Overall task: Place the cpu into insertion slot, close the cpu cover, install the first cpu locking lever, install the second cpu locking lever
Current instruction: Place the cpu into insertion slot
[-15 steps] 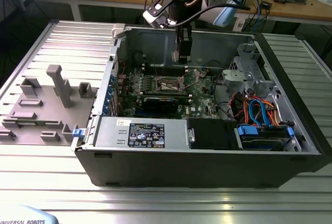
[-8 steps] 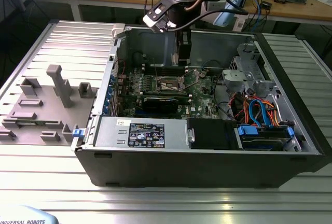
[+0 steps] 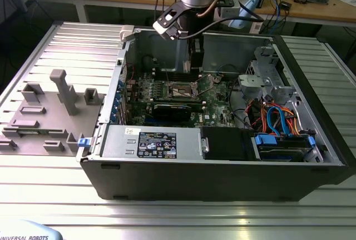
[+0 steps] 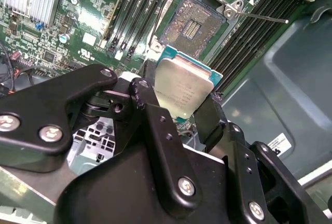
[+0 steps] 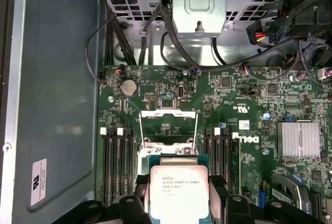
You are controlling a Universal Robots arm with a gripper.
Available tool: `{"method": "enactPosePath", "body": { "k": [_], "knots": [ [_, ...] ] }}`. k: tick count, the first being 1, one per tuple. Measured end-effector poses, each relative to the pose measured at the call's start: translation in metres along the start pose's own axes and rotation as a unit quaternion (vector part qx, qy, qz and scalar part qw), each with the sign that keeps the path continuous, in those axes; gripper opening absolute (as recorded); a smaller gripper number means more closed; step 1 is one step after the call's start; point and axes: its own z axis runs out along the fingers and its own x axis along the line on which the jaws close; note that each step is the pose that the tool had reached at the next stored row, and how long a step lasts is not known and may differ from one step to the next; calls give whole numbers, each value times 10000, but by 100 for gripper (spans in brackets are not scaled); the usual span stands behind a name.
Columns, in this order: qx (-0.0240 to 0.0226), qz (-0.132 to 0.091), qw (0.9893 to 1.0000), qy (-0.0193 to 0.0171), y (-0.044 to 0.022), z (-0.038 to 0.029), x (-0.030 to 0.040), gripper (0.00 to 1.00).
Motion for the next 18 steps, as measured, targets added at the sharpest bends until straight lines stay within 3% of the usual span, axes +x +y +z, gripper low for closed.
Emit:
{"method": "enactPosePath", "body": {
  "k": [13,18],
  "knots": [
    [-2,1,10000,2,-1,19,2,54],
    [-1,0,10000,1,-15,138,37,54]
  ]
}}
